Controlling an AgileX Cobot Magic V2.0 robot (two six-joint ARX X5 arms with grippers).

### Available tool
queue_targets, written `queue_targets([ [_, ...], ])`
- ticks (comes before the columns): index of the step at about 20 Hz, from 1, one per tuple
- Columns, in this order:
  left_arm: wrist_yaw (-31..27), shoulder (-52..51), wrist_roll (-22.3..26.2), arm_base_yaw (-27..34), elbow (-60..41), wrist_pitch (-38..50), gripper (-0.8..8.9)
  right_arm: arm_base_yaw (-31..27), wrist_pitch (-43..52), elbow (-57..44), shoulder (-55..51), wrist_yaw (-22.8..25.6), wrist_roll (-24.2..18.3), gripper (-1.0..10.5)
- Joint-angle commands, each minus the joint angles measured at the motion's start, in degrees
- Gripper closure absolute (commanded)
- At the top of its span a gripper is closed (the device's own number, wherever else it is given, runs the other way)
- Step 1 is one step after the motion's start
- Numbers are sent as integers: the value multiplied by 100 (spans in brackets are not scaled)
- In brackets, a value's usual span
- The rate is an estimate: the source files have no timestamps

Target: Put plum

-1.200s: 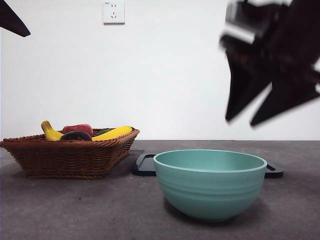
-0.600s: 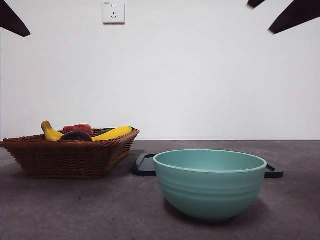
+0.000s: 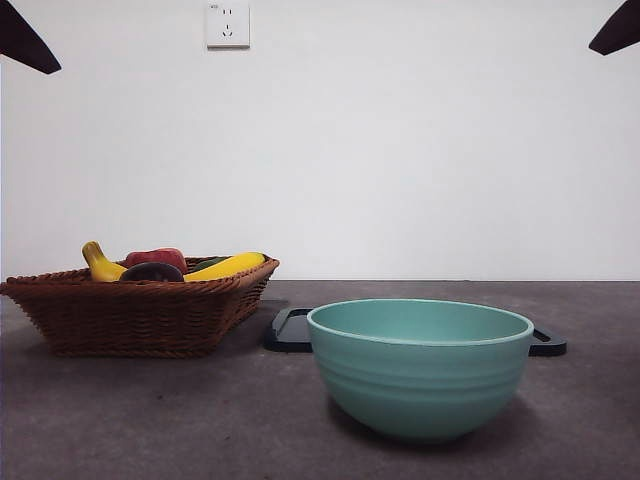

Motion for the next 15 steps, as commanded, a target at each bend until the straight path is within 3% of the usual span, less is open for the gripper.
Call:
queue_targets([
  [1,24,48,70,-26,105,26,413,50,31,105,22,-17,-52,717],
  [3,24,48,70,-26,105,24,469,50,28,105,22,-20,-118,734],
  [5,24,48,70,-26,105,26,716,50,13,105,22,0,-136,920],
  [6,22,48,70,-26,105,26,816,50,11,105,22,37,-153,941],
  [15,24,48,70,-26,105,26,798,50,39,105,17,44,-243,941],
])
